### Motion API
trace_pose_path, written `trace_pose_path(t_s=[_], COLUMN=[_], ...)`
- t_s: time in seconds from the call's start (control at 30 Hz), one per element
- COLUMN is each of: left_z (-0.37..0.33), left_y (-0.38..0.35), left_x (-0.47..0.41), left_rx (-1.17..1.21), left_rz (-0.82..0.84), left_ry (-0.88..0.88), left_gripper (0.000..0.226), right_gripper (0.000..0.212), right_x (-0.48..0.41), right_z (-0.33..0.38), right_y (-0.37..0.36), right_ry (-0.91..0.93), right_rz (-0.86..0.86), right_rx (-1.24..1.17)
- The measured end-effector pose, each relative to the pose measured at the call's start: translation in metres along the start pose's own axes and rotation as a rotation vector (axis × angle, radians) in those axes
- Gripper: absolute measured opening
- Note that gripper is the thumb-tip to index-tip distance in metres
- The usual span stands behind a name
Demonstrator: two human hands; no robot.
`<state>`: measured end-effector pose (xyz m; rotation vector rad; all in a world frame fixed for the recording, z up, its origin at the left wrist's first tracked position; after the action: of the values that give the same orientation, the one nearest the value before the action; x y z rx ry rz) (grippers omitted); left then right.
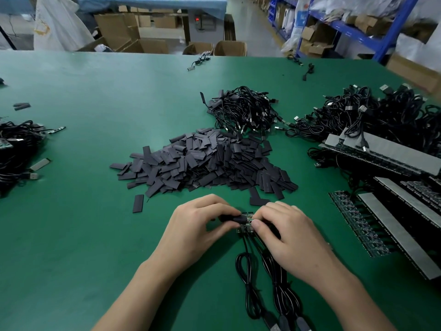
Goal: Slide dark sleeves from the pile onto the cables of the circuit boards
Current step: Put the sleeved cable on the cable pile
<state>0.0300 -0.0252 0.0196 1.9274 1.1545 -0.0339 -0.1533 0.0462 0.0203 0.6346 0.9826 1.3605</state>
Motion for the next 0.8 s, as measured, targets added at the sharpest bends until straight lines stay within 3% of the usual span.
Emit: trace_pose_path(t_s=[0.43, 0.57, 0.8], left_z=[-0.0037, -0.0031, -0.0012], left_y=[-0.0036, -0.003, 0.0018], left_x=[0.0005, 0.0003, 0.0001], left_rx=[0.036, 0.034, 0.107], left_rz=[-0.007, -0.032, -0.184], left_ry=[-0.054, -0.045, 0.094], left_gripper=[0.016, 0.018, 0.035], right_gripper=[0.024, 0.021, 0.013], right_x=[-0.0007, -0.0013, -0.0015], right_z=[-0.0093, -0.0098, -0.0104], right_y=[-0.0034, 0.0012, 0.0019], right_ry=[-0.072, -0.027, -0.06], right_rz=[-0.023, -0.045, -0.132], right_rx=[-0.265, -0.177, -0.26])
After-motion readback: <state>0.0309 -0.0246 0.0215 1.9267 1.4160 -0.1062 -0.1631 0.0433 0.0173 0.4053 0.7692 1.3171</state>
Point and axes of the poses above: each hand's wrist, its own x-axis away from the middle knuckle, its own y-axis out of the back of the hand, z = x × y, the point moved 4 cm from there along -x, towards the middle knuckle, and after that the axes turned 2 degrees about y, right-handed, at the moved point
